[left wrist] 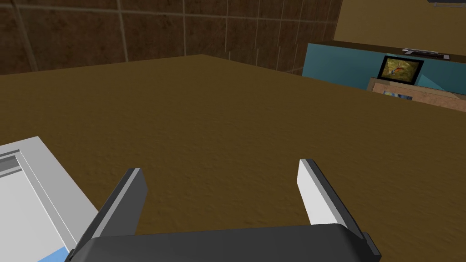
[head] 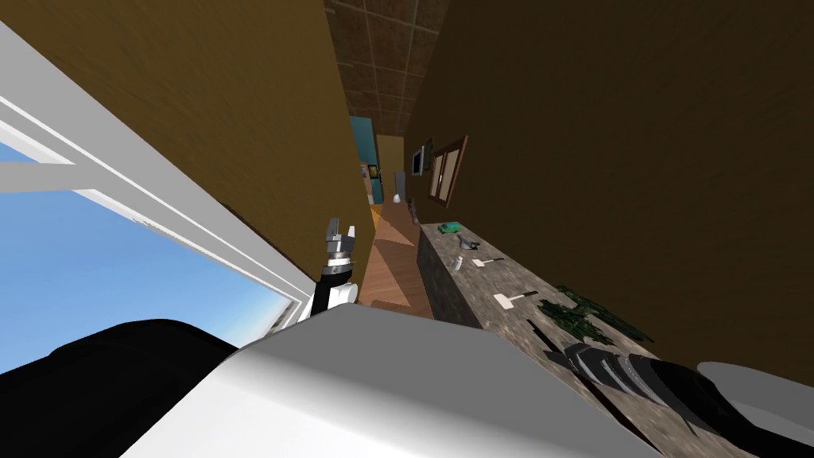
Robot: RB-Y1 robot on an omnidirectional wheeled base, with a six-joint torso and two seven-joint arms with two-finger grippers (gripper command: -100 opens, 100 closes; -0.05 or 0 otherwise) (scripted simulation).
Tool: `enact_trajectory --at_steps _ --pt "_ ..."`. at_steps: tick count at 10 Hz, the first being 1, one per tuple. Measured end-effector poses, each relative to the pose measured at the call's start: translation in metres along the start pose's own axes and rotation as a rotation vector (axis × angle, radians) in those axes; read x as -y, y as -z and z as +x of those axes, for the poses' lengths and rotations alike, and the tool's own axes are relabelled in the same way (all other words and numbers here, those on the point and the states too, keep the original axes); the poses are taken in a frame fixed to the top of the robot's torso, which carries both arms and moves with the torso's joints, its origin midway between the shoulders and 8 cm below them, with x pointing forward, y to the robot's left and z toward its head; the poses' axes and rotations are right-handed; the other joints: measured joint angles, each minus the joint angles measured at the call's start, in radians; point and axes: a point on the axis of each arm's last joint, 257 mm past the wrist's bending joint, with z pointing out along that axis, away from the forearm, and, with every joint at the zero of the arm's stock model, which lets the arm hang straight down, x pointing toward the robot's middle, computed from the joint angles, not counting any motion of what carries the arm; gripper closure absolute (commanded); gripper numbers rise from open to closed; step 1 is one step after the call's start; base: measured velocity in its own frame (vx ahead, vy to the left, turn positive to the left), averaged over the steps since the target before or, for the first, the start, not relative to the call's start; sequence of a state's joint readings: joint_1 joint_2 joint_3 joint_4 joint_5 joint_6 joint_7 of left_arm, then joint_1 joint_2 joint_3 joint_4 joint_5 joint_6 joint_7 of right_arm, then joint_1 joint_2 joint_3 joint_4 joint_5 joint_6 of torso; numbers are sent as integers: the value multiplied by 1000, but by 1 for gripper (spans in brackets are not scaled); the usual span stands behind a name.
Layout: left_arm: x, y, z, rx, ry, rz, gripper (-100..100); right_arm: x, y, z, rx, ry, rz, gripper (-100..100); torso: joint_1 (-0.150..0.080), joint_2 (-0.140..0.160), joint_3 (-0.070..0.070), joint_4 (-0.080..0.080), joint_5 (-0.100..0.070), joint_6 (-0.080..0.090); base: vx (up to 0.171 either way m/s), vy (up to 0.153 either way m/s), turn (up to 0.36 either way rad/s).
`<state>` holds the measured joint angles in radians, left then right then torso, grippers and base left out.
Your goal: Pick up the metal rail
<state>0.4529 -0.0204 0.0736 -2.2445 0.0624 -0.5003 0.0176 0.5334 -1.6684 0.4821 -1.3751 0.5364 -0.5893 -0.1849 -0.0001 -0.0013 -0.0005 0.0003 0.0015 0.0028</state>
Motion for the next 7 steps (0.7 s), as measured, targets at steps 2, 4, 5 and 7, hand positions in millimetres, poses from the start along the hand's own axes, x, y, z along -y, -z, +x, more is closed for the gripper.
enact_trajectory --at_steps 2,4,5,7 --pt "0 0 0 0 0 0 0 0 0 0 0 0 1 100 0 2 1 1 0 0 0 0 0" --pt "0 0 0 0 0 0 0 1 0 0 1 -2 3 100 0 3 2 0 0 0 0 0 0" --pt "0 0 0 0 0 0 0 1 0 0 1 -2 3 100 0 3 2 0 0 0 0 0 0" --pt "0 0 0 0 0 0 0 1 0 0 1 -2 3 100 0 3 2 0 0 0 -18 -4 -64"
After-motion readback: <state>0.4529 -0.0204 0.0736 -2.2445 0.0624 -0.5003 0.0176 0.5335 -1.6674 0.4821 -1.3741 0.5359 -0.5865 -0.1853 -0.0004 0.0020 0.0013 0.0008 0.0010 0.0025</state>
